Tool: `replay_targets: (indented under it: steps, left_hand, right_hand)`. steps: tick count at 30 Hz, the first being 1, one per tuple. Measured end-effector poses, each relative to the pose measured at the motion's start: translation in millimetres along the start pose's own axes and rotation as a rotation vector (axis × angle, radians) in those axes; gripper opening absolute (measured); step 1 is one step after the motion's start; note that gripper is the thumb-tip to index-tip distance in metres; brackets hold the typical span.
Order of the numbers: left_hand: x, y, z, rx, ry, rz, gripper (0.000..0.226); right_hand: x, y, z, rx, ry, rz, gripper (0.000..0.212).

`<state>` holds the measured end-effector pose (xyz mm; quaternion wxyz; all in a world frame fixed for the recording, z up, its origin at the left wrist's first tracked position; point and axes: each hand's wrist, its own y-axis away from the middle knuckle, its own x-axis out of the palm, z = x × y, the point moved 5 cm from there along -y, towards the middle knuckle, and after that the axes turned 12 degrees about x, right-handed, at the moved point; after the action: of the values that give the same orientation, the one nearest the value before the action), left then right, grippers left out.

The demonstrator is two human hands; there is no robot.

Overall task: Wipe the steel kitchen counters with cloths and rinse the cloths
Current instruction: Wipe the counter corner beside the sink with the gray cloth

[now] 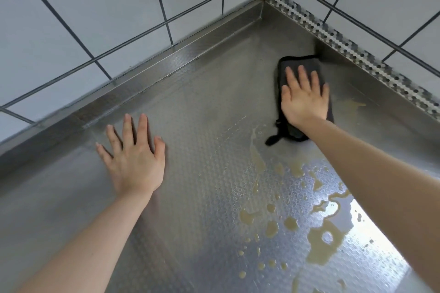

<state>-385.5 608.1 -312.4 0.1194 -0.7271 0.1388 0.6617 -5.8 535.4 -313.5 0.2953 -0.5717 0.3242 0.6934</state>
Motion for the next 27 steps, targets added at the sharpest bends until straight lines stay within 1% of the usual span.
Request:
replay_targets:
  steps: [3,5,6,7,8,11,12,13,14,15,17,19,21,22,23,24,26,27]
  left_hand:
    - [0,0,0,-0.005,0.002,0.004,0.058]
    - [0,1,-1,-0.006,0.001,0.01,0.058]
    - [-1,0,-1,-0.003,0.0,0.009,0.058]
    - [-1,0,-1,-0.002,0.003,0.004,0.058]
    - [-1,0,0,-0.004,0.007,0.0,0.058]
    - [-1,1,-1,0.005,0.0,-0.007,0.058]
    - [0,0,-1,0.007,-0.001,-0.011,0.058]
    - [1,0,0,0.003,0.002,-0.008,0.059]
    - [0,0,0,0.003,0.007,-0.003,0.059]
    - [0,-1,0,0.006,0.007,-0.003,0.059]
    - [1,-2,0,0.003,0.006,-0.006,0.059]
    - [1,-1,-1,0.001,0.009,-0.005,0.059]
    - [1,0,-1,0.009,0.0,-0.01,0.06]
    - [3,3,-2,0.011,0.01,-0.007,0.06]
    - [3,2,-1,0.008,0.012,-0.008,0.062]
    - [3,2,0,0.006,0.014,-0.013,0.063]
    - [2,-1,1,0.005,0.015,-0.021,0.064]
    - [1,-3,1,0.006,0.015,-0.022,0.064]
  right_hand:
    - [10,64,32,-0.293,0.045,-0.022,0.056]
    - [16,97,38,-0.497,0.062,0.023,0.055]
    - [16,97,38,-0.563,0.071,0.053,0.054]
    - [13,88,35,-0.592,0.077,0.062,0.053]
    - [10,71,33,-0.568,0.07,0.059,0.052]
    - [2,26,30,-0.295,0.032,0.024,0.052]
    - [3,23,35,-0.231,0.026,0.018,0.053]
    - [6,30,44,-0.212,0.024,0.021,0.054]
    - [9,45,54,-0.241,0.03,0.018,0.054]
    - [12,65,64,-0.317,0.039,0.012,0.055]
    - [20,116,79,-0.515,0.063,0.001,0.055]
    - [26,162,82,-0.714,0.073,0.039,0.055]
    - [26,168,80,-0.834,0.116,0.106,0.054]
    - [24,157,75,-0.855,0.145,0.094,0.054]
    - [20,139,76,-0.828,0.151,0.086,0.054]
    - [16,119,77,-0.743,0.131,0.074,0.053]
    - [12,89,80,-0.5,0.074,0.058,0.054]
    - [13,87,84,-0.411,0.054,0.046,0.054]
